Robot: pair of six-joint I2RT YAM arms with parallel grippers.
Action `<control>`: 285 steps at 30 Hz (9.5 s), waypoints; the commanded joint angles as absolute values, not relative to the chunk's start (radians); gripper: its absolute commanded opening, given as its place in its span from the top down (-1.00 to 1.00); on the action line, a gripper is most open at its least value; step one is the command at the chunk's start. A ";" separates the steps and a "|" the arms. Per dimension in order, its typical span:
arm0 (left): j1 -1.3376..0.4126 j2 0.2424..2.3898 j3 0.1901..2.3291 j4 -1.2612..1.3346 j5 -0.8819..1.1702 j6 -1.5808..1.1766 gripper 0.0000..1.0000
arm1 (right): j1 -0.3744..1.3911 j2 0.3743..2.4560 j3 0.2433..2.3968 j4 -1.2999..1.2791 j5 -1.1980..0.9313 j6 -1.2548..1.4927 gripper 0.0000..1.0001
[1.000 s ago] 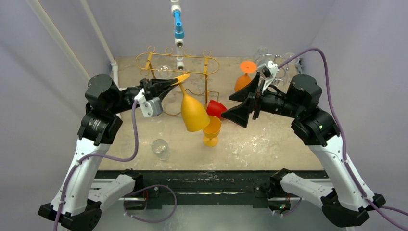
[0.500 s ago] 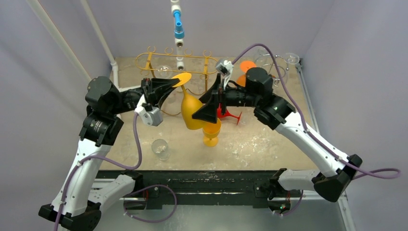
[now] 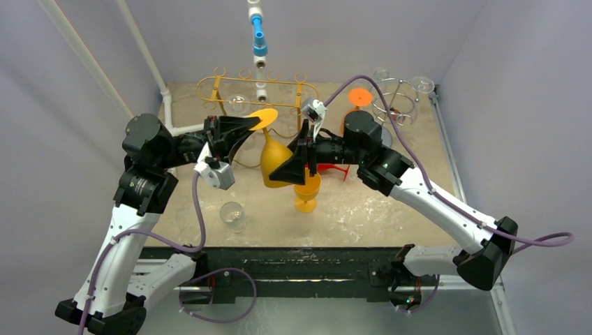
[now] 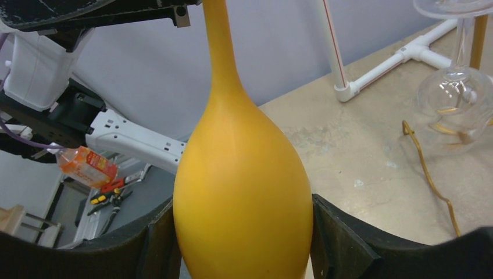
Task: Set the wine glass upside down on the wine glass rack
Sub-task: Turn the wine glass upside down at the wine rack, then adjust the wine rack at the center of the board, then pick up the wine glass at the center of the board, then turn the wine glass upside down at the wine rack.
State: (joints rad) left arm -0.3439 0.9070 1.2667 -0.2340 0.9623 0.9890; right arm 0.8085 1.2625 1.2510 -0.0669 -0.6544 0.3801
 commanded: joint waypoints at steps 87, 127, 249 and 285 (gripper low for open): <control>-0.348 0.827 1.070 -0.156 0.870 0.456 -1.00 | 0.112 1.096 0.442 0.571 0.297 0.136 0.31; -0.348 0.883 1.358 -0.479 0.353 0.269 -1.00 | 0.114 0.688 0.912 -0.370 -0.138 0.355 -0.74; -0.347 1.024 1.588 -0.791 0.034 0.235 -0.77 | 0.733 1.208 1.076 -0.540 -0.006 0.424 -0.40; -0.347 0.958 1.432 -0.813 0.518 0.079 -0.95 | 0.735 1.027 1.533 -0.572 -0.071 0.273 1.00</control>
State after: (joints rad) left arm -0.3439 0.9718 1.4563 -0.8463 0.3973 0.1844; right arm 0.7322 1.0241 1.4376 -0.6605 -0.0521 0.3172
